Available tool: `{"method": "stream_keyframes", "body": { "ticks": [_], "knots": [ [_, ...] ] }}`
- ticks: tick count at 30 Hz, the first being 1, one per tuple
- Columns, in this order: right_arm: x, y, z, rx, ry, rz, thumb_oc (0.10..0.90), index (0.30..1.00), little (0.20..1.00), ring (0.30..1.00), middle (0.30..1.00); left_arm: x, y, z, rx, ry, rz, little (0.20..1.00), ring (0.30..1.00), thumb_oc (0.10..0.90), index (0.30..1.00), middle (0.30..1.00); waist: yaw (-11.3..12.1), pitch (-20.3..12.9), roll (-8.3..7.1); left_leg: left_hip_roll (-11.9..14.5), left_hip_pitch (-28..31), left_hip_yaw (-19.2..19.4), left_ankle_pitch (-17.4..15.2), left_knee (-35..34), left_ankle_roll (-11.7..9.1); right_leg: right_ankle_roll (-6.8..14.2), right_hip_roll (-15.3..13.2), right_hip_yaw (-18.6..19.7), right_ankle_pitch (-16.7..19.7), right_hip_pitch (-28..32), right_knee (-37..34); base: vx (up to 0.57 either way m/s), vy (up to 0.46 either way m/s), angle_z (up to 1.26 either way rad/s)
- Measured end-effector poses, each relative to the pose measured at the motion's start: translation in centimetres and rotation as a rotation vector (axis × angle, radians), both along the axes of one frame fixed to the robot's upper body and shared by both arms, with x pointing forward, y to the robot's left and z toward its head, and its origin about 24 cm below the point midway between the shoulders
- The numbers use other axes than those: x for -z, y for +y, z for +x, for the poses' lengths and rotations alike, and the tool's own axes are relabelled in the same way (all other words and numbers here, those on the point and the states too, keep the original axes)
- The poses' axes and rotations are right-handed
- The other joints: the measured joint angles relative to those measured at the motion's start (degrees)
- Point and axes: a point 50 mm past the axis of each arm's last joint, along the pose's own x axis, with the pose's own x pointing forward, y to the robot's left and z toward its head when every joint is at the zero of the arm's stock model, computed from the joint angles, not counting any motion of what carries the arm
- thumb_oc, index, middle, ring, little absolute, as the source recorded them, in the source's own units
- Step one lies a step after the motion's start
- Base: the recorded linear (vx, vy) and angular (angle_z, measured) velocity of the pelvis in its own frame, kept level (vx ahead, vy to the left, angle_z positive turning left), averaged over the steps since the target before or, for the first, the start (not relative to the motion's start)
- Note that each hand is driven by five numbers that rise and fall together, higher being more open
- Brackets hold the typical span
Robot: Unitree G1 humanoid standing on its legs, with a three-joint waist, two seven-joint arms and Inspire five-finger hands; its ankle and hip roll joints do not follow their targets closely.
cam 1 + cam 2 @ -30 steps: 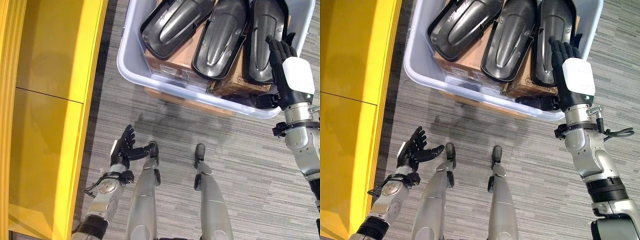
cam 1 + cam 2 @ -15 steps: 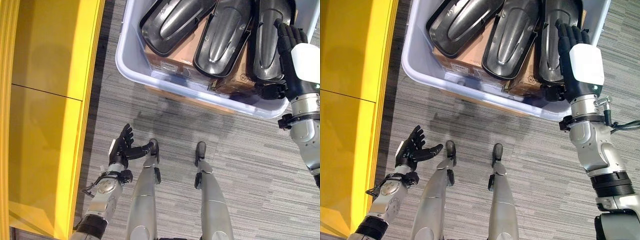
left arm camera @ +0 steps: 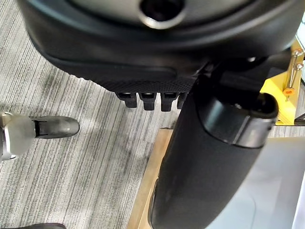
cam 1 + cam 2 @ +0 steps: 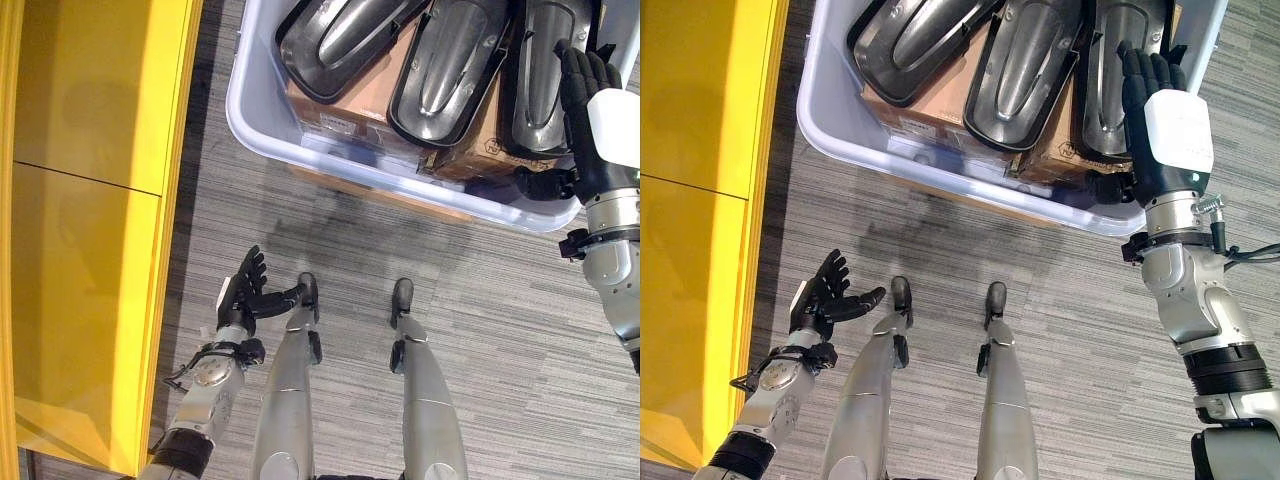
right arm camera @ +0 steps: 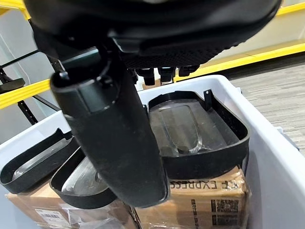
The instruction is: Move parts from the plastic box to the shelf.
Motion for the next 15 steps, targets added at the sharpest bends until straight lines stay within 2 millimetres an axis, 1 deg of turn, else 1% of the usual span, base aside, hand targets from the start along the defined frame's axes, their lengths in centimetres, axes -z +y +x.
{"method": "stream_keyframes", "body": {
  "ticks": [7,11,15],
  "knots": [
    [0.15,-0.02,-0.01,0.001,0.004,0.002,0.900,1.000,1.000,1.000,1.000,-0.16,-0.08,0.02,0.007,-0.008,0.023,1.000,1.000,0.900,1.000,1.000,0.01,0.00,0.01,-0.02,-0.08,0.01,0.01,0.18,-0.01,-0.26,-0.06,0.08,-0.22,-0.12,0.22,0.00,0.000,0.00],
    [-0.17,-0.06,0.07,0.011,-0.004,0.002,0.900,1.000,1.000,1.000,1.000,-0.45,-0.19,0.07,0.013,-0.020,0.025,1.000,1.000,0.900,1.000,1.000,0.15,0.05,0.11,-0.14,-1.51,-0.10,0.10,0.19,-0.12,-0.38,-0.10,0.16,-0.55,-2.00,1.23,0.00,0.000,0.00],
    [-0.22,-0.64,0.31,0.042,0.001,0.010,0.900,1.000,1.000,1.000,1.000,-0.47,-0.16,0.08,0.013,-0.021,0.026,1.000,1.000,0.900,1.000,1.000,0.20,0.21,0.39,-0.21,-1.64,-0.35,0.12,0.37,-0.16,-0.13,-0.13,0.05,-0.78,-2.20,1.90,0.00,-0.005,0.01]
  ]
}}
